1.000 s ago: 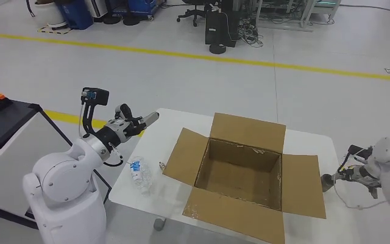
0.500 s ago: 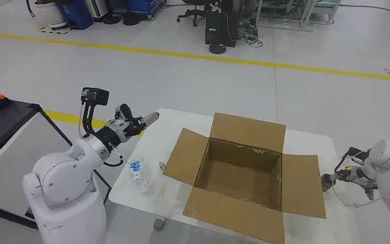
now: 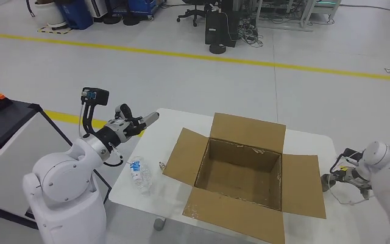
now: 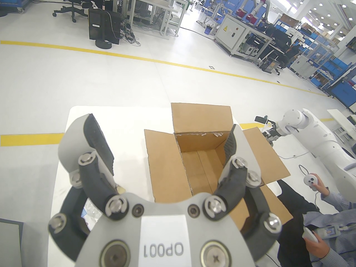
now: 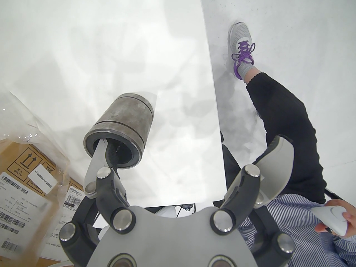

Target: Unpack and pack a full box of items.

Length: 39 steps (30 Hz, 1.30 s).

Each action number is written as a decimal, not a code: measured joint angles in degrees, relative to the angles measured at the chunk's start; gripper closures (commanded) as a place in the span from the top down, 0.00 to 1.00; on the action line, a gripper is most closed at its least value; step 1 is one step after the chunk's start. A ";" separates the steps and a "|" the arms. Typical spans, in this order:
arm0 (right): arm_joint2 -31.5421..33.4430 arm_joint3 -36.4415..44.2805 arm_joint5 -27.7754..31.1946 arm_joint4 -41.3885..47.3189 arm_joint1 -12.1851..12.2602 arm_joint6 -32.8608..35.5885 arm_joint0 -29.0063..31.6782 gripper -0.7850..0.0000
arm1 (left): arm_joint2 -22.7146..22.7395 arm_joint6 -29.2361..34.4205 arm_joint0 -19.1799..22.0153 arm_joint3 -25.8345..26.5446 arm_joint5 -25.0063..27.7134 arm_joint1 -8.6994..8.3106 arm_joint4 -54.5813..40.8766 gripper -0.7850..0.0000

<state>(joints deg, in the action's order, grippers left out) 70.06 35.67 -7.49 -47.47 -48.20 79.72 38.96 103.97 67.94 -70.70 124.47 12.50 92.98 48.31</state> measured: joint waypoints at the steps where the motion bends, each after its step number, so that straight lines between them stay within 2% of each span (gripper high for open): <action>1: -0.19 -0.26 0.03 -0.04 -0.10 -0.14 -0.15 1.00 | 0.00 0.00 0.00 0.00 0.00 0.00 0.00 1.00; 6: -1.35 -1.83 0.27 -0.44 -0.67 -0.81 -0.85 1.00 | 0.00 0.00 0.00 0.00 0.00 0.00 0.00 1.00; 8: -1.88 -2.42 0.40 -0.61 -0.93 -1.16 -1.08 0.95 | 0.00 0.00 0.00 0.00 0.00 0.00 0.00 1.00; 10: -2.28 -2.89 0.49 -0.68 -1.16 -1.50 -1.30 0.82 | 0.00 0.00 0.00 0.00 0.00 0.00 0.00 1.00; 13: -2.82 -3.65 0.63 -0.69 -1.51 -1.91 -1.74 0.48 | 0.00 0.00 0.00 0.00 0.00 0.00 0.00 1.00; 16: -3.37 -4.35 0.79 -0.61 -1.89 -2.27 -2.16 0.09 | 0.00 0.00 0.00 0.00 0.00 0.00 0.00 1.00; 17: -3.60 -4.63 0.90 -0.61 -2.04 -2.40 -2.33 0.00 | 0.00 0.00 0.00 0.00 0.00 0.00 0.00 1.00; 27: -4.55 -6.75 2.20 -0.25 -2.86 -3.39 -4.12 0.00 | 0.00 0.00 0.00 0.00 0.00 0.00 0.00 1.00; 39: -1.02 -5.22 6.32 1.99 -0.92 -1.00 -4.64 0.00 | 0.00 0.00 0.00 0.00 0.00 0.00 0.00 1.00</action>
<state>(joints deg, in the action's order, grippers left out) 69.04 30.45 -1.17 -45.48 -49.12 78.72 34.32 103.97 67.94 -70.70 124.47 12.50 92.98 48.31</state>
